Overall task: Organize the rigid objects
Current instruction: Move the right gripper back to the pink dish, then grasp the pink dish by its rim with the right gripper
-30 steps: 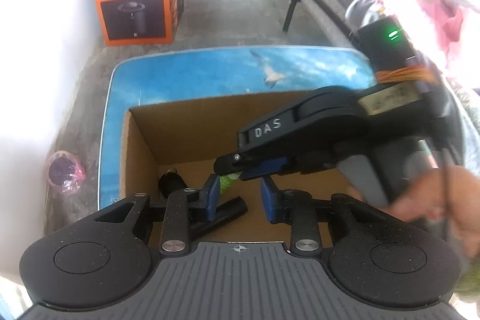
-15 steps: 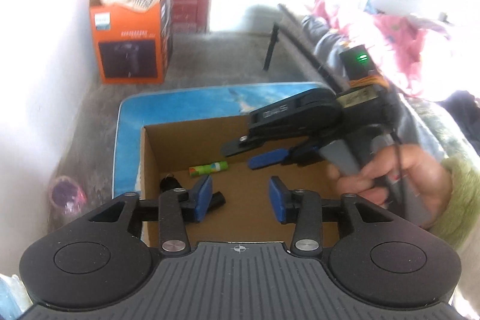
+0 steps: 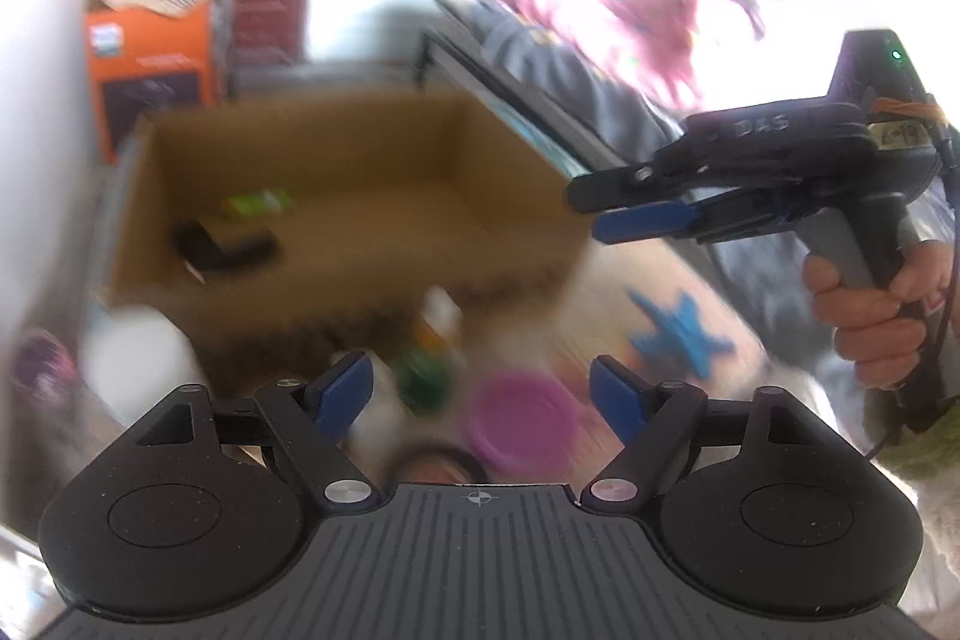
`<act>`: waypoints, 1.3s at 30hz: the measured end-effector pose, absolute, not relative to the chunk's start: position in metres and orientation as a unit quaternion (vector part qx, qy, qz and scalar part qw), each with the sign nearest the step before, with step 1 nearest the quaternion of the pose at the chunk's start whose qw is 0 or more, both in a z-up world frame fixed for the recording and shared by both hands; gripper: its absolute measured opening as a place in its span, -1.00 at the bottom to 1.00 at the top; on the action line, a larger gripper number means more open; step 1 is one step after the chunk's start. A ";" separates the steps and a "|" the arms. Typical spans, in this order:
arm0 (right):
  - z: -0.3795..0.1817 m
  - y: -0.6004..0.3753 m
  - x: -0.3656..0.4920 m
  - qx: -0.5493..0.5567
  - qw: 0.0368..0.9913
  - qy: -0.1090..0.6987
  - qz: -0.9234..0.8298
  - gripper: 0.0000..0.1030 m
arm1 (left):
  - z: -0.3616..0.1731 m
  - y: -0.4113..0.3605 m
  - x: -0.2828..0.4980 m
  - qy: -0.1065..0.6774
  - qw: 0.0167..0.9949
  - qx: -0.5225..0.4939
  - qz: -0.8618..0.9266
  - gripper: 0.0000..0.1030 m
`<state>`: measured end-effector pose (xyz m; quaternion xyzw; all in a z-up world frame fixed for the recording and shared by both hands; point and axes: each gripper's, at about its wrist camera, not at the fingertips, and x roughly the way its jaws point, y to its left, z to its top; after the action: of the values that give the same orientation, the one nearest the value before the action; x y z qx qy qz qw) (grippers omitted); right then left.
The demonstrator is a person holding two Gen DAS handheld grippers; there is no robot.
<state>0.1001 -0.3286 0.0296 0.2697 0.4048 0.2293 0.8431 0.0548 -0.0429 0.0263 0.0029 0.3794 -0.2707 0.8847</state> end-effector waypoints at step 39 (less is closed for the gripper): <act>-0.058 -0.306 0.069 0.138 0.877 0.431 0.164 -0.82 | -0.067 -0.147 0.050 0.410 0.872 0.121 -0.239 0.37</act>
<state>0.0690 -0.3063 -0.0583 0.1382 0.4310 0.1635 0.8766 0.0497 -0.1468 -0.0675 0.1214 0.4101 -0.2388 0.8718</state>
